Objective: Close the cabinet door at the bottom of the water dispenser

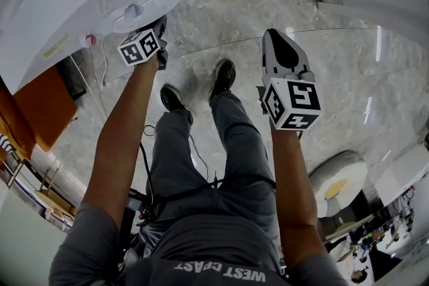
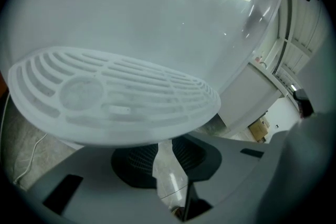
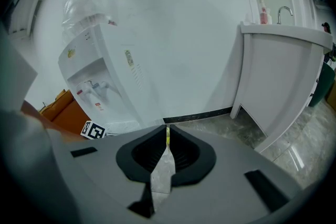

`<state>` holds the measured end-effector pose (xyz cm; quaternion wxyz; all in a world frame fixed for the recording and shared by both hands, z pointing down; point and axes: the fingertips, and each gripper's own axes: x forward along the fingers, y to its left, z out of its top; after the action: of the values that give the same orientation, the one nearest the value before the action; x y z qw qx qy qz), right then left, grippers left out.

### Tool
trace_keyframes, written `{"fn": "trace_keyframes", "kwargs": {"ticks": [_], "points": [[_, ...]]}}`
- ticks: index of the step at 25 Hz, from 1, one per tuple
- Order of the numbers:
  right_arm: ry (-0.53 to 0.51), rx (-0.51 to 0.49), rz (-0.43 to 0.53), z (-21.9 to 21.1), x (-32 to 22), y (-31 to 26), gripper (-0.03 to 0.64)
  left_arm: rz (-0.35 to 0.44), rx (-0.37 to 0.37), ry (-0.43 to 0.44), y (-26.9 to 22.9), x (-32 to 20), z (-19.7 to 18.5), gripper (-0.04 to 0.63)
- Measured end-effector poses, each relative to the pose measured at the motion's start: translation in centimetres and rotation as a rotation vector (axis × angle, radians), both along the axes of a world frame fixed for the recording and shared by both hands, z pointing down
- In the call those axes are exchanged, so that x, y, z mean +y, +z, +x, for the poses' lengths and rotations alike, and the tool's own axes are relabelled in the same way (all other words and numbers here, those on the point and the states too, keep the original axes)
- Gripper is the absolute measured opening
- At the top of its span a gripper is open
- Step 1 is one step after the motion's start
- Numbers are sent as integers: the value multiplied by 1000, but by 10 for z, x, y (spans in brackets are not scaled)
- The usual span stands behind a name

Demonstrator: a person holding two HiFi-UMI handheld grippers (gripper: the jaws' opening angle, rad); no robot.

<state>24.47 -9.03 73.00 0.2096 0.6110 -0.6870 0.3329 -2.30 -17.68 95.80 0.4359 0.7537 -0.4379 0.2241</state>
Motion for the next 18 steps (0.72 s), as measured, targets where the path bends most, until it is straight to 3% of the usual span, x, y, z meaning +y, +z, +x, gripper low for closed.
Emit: {"fn": "trace_keyframes", "kwargs": {"ticks": [9, 18], "points": [[2, 2, -5, 1, 0, 0, 31, 2, 14, -6, -4, -2, 5, 77], [-11, -11, 37, -14, -14, -47, 31, -65, 1, 54, -49, 52, 12, 77]]}}
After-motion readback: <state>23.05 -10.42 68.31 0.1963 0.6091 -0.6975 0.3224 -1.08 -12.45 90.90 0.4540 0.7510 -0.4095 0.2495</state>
